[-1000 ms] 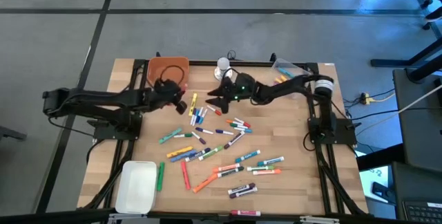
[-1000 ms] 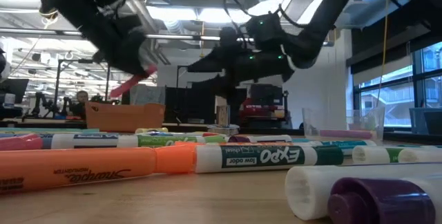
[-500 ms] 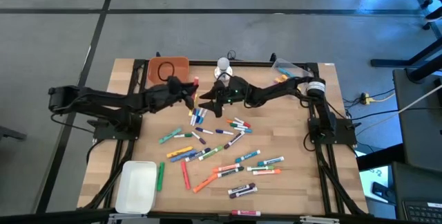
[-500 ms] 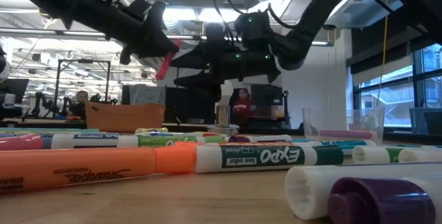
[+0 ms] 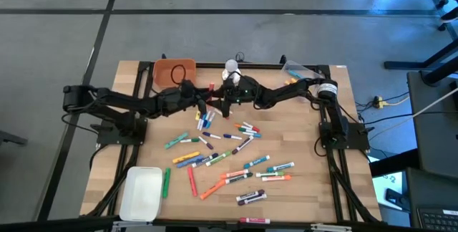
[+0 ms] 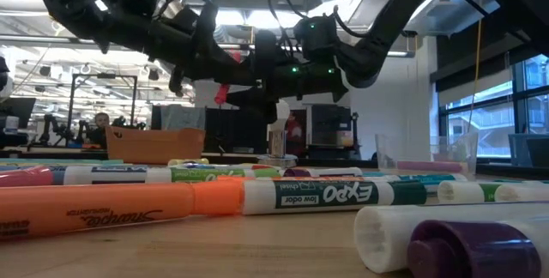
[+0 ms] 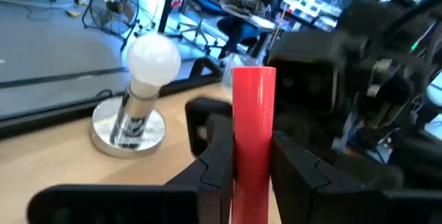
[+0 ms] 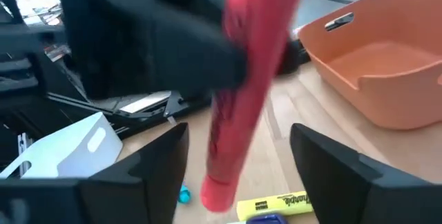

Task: Pick & Place Markers
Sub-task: Put the large pink highlighter pen into the transparent bin

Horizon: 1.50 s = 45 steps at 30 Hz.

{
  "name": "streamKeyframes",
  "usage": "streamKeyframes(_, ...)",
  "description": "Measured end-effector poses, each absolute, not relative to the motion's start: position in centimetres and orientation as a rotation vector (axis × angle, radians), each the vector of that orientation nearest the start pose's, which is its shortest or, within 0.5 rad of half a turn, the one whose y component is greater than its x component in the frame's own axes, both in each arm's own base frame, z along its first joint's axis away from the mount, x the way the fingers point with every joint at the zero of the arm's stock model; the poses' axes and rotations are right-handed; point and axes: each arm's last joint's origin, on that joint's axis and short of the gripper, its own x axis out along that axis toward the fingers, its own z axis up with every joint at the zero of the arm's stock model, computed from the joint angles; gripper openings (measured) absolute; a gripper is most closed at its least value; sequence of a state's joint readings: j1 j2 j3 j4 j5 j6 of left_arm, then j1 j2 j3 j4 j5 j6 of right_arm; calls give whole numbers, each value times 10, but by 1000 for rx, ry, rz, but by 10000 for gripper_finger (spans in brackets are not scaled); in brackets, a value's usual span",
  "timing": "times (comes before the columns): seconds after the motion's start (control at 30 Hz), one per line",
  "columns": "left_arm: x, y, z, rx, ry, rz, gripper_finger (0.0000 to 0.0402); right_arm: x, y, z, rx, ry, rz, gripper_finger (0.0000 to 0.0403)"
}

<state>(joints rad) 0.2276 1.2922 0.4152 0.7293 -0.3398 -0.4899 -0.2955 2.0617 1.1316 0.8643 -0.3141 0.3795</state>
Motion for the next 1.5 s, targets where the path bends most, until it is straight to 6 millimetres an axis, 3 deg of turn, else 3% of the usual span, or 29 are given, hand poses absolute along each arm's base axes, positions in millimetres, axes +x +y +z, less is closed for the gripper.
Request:
streamKeyframes(0.3, 238, 71, 184, -505, 43, 591, 83, 417, -120, 166, 393, 95, 0, 65)
streamKeyframes(0.5, 238, 71, 181, -394, 131, 453, 96, 415, -120, 163, 377, 163, 41, 66)
streamKeyframes(0.63, 238, 69, 179, -330, 182, 394, 109, 407, -119, 164, 360, 318, 63, 66)
streamKeyframes(0.73, 239, 69, 180, -262, 191, 389, 119, 389, -126, 171, 348, 468, 111, 66)
streamKeyframes(0.87, 239, 69, 180, -185, 199, 424, 133, 356, -139, 196, 310, 633, -23, 66)
streamKeyframes(1.0, 239, 68, 179, -150, 216, 418, 144, 314, -140, 222, 227, 860, -240, 66)
streamKeyframes(1.13, 238, 68, 176, -138, 246, 419, 149, 268, -136, 248, 124, 1073, -596, 66)
streamKeyframes(1.23, 238, 69, 177, -115, 242, 434, 150, 247, -135, 260, 58, 1133, -847, 66)
streamKeyframes(1.33, 238, 70, 178, -90, 237, 463, 150, 236, -140, 261, 49, 1179, -947, 66)
streamKeyframes(1.5, 237, 68, 174, -100, 276, 452, 151, 221, -152, 246, 79, 1276, -994, 66)
